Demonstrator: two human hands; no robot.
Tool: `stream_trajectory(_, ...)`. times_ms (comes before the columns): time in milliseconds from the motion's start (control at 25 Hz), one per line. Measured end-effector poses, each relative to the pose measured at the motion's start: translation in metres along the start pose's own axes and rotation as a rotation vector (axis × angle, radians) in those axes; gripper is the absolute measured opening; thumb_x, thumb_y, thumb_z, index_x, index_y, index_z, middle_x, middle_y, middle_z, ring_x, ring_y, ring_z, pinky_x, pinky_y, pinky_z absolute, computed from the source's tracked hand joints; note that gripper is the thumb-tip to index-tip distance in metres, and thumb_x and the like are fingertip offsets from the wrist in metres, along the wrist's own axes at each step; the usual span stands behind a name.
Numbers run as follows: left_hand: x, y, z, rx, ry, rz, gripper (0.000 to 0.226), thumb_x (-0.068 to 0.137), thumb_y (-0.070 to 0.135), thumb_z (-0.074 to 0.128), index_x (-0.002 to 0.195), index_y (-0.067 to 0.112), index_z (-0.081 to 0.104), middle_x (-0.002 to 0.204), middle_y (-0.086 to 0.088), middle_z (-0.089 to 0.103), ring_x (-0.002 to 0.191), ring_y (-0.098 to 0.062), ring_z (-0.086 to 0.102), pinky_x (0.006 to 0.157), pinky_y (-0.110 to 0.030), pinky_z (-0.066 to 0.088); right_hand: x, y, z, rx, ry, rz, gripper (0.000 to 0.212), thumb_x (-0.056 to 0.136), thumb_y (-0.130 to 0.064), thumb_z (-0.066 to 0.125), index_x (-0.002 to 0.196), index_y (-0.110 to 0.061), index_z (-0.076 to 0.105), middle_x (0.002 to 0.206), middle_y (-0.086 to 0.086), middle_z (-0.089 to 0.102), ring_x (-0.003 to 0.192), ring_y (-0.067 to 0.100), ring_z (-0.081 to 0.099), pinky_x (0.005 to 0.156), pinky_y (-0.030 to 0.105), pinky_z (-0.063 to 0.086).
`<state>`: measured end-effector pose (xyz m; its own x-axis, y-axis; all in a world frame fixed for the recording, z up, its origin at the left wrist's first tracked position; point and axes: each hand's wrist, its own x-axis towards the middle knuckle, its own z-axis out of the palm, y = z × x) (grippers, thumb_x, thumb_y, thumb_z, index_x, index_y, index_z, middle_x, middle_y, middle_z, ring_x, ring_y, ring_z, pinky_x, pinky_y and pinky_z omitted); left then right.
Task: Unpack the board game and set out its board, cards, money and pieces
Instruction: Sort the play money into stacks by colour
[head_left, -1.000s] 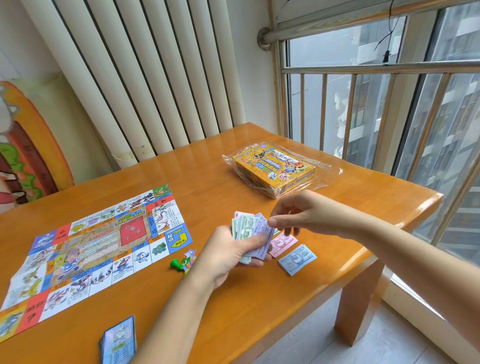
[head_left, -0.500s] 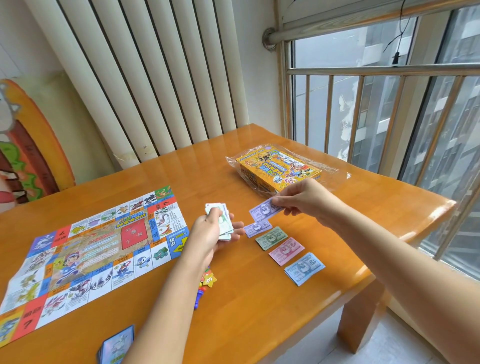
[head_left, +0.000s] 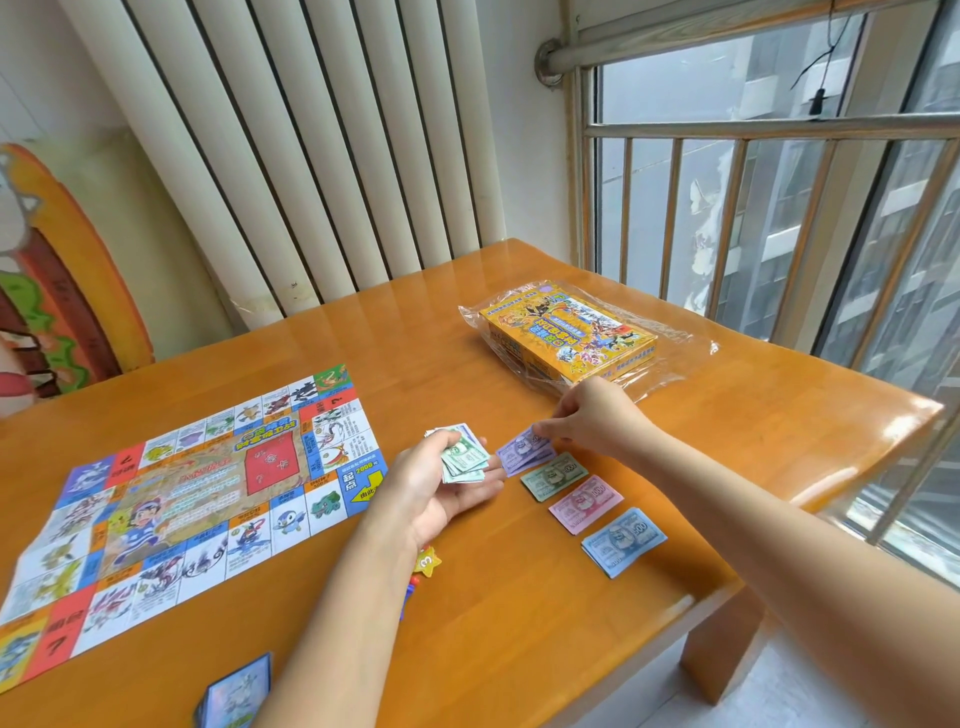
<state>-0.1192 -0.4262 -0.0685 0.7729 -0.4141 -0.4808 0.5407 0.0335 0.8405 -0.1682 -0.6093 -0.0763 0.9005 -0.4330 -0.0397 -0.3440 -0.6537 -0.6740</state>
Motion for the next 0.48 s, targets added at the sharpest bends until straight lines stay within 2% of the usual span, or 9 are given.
stream_trajectory(80, 0.001, 0.000, -0.001, 0.004, 0.001, -0.005, 0.029, 0.098, 0.012, 0.037, 0.091, -0.005, 0.058, 0.093, -0.033, 0.063, 0.080, -0.041, 0.065, 0.059, -0.041, 0.057, 0.000, -0.001, 0.001, -0.065, 0.008, -0.011, 0.027, 0.079, -0.034, 0.075, 0.063, -0.015, 0.066, 0.060, 0.000, 0.065, 0.053, 0.012, 0.058, 0.052, 0.025, 0.046)
stream_trajectory(200, 0.001, -0.001, -0.002, -0.005, 0.009, -0.004, 0.029, 0.098, 0.013, 0.037, 0.091, -0.004, 0.058, 0.091, -0.032, 0.063, 0.079, -0.040, 0.065, 0.058, -0.040, 0.057, 0.000, -0.003, 0.002, -0.156, 0.009, -0.017, 0.022, 0.080, -0.032, 0.074, 0.077, -0.010, 0.073, 0.074, 0.005, 0.071, 0.068, 0.020, 0.066, 0.060, 0.031, 0.052)
stream_trajectory(360, 0.001, -0.002, -0.003, -0.025, 0.033, 0.016, 0.028, 0.099, 0.012, 0.038, 0.090, -0.004, 0.059, 0.094, -0.032, 0.062, 0.081, -0.039, 0.064, 0.065, -0.041, 0.057, 0.001, -0.009, -0.002, -0.227, -0.001, -0.058, 0.012, 0.083, -0.022, 0.070, 0.086, -0.011, 0.073, 0.081, 0.000, 0.069, 0.071, 0.016, 0.061, 0.054, 0.023, 0.044)
stream_trajectory(480, 0.002, -0.003, 0.000, -0.065, 0.000, -0.007, 0.027, 0.098, 0.012, 0.037, 0.093, -0.005, 0.058, 0.099, -0.035, 0.061, 0.084, -0.043, 0.063, 0.069, -0.047, 0.054, 0.003, -0.015, -0.005, -0.306, -0.089, -0.099, 0.012, 0.083, -0.014, 0.067, 0.094, -0.012, 0.073, 0.085, 0.000, 0.068, 0.074, 0.015, 0.061, 0.051, 0.019, 0.044)
